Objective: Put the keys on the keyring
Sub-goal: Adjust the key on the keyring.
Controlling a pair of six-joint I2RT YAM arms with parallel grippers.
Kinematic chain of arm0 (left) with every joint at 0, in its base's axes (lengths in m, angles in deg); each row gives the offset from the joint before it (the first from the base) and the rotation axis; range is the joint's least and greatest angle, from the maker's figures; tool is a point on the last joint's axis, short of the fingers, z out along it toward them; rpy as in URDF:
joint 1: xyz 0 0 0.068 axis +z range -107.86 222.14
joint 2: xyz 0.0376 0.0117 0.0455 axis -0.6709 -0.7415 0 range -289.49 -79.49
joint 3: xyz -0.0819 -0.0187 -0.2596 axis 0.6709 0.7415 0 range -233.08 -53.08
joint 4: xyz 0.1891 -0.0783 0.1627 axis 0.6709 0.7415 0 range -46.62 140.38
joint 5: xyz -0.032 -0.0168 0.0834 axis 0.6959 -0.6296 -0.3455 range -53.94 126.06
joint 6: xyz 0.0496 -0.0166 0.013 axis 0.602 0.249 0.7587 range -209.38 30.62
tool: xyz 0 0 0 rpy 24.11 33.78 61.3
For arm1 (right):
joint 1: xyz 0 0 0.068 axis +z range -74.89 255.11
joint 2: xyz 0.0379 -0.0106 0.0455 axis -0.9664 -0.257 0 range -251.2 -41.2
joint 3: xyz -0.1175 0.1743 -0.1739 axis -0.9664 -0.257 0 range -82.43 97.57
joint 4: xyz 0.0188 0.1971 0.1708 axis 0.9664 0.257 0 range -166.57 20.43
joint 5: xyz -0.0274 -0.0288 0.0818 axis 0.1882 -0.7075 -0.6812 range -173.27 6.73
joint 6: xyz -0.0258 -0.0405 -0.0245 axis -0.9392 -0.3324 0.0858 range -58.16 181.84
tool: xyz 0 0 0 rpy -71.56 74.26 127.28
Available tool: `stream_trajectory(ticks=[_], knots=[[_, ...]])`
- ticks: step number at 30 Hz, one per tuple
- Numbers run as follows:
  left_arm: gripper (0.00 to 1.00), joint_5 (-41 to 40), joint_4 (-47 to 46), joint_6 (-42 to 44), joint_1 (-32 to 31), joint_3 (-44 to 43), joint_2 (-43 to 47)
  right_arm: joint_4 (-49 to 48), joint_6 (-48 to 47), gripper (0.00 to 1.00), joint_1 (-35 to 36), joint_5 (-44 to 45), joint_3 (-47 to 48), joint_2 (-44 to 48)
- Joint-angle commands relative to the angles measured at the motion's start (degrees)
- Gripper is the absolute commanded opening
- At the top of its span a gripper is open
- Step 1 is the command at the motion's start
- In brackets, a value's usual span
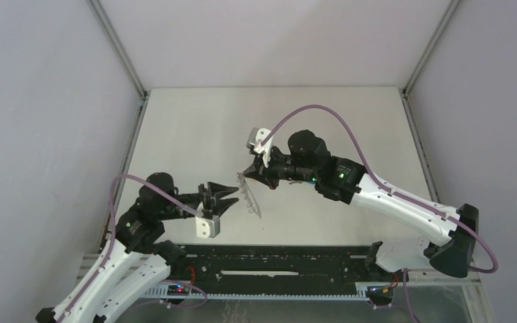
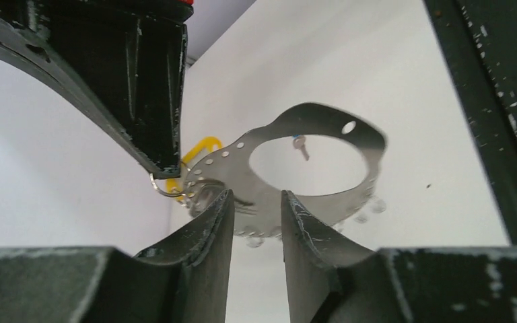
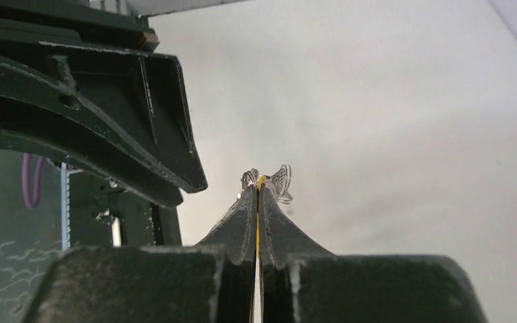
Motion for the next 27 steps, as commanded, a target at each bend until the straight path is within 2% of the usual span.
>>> stream_trajectory(ticks=[1, 5, 9, 15, 21, 27], knots=[[0.38, 1.9, -0.2, -7.5, -0.5, -4.3, -1.0, -8.2, 0.2, 0.00, 0.4, 1.3, -0.6, 2.5], [0.40, -2.7, -7.2, -17.7, -0.5, -7.3, -4.3, -8.4, -1.2, 0.00, 0.7, -0.2, -1.4, 2.8], [0.40, -5.8, -11.5, -24.2, -0.4, -9.5, -5.6, -8.1, -3.2, 0.00, 1.0, -0.7, -1.8, 3.4], [0.39, -5.1, -9.5, -25.2, -0.4, -9.3, -5.0, -8.5, -4.4, 0.00, 1.1, -0.6, -2.2, 4.1], [0.32, -4.3, -6.2, -24.5, -0.4, -9.8, -6.3, -8.6, -5.0, 0.00, 1.5, -1.1, -2.2, 4.0], [0.28, -5.0, -6.1, -24.6, -0.4, -10.6, -7.5, -8.0, -5.9, 0.00, 2.0, -1.4, -2.2, 4.2]])
